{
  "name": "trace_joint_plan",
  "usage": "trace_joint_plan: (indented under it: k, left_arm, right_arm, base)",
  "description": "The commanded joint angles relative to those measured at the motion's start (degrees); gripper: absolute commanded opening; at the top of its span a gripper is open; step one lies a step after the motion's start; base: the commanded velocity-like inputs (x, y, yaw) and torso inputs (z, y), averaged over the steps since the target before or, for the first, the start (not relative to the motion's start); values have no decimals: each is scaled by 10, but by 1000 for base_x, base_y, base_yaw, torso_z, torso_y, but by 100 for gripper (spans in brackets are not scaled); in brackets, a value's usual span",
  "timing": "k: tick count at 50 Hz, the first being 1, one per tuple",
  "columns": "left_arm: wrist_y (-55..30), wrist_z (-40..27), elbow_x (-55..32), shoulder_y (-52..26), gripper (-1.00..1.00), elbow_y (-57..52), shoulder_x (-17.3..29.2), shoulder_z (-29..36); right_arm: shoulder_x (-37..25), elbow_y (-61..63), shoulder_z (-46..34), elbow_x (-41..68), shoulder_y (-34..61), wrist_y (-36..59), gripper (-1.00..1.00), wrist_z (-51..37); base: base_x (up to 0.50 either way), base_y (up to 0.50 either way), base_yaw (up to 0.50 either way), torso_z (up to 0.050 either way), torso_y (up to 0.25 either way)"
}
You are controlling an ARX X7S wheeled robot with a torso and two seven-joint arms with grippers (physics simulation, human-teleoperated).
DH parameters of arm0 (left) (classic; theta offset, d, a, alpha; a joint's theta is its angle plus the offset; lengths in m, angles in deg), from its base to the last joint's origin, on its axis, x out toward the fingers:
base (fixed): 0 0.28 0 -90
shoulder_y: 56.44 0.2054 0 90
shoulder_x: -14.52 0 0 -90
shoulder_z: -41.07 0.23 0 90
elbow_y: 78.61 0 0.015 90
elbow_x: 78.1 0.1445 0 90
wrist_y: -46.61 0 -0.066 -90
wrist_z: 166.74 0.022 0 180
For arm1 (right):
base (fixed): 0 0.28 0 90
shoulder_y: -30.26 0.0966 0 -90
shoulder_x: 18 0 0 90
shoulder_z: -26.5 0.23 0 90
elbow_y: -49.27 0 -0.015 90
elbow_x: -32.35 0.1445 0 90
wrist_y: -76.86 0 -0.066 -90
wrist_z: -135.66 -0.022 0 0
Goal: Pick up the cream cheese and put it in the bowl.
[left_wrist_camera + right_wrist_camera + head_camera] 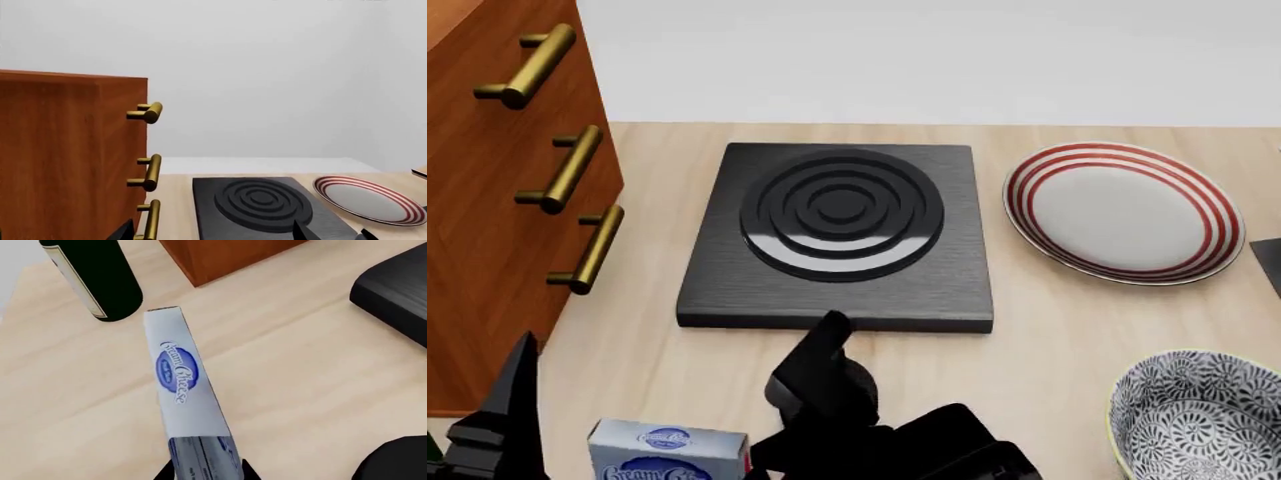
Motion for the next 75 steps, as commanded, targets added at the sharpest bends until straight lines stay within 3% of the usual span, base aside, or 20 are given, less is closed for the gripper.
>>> trace_joint_plan:
  k: [1,15,24,36,66,75]
  left_arm:
    - [0,-4,-4,1,100,-5,2,-3]
    - [-1,-9,-5,-2,100,-6,3,0]
    - [0,-9,-7,-5,100,0,2,0]
    - [-2,-9,-6,-14,100,10,1,8]
    - [-8,-20,-7,-19,100,1,3,18]
    - [-9,-23,-6,-16,100,-7,4,23]
  right_arm:
    - [12,-9,-107,54,-12,-9,-100,-16]
    - [11,-28,-103,79,0,-35,-100,-16]
    - [-131,259,-83,122,8,43,-100,-147]
    - [-221,423,-53,160,18,73,-100,-231]
    - [-412,672,40,255,8,84,-100,-419]
    - [-526,822,58,279,-30,83,-100,-525]
  base:
    - [0,3,3,0,0]
    - [0,2,3,-1,0]
    - [0,0,0,0,0]
    - [0,0,0,0,0]
    - [0,0,0,0,0]
    - [0,0,0,0,0]
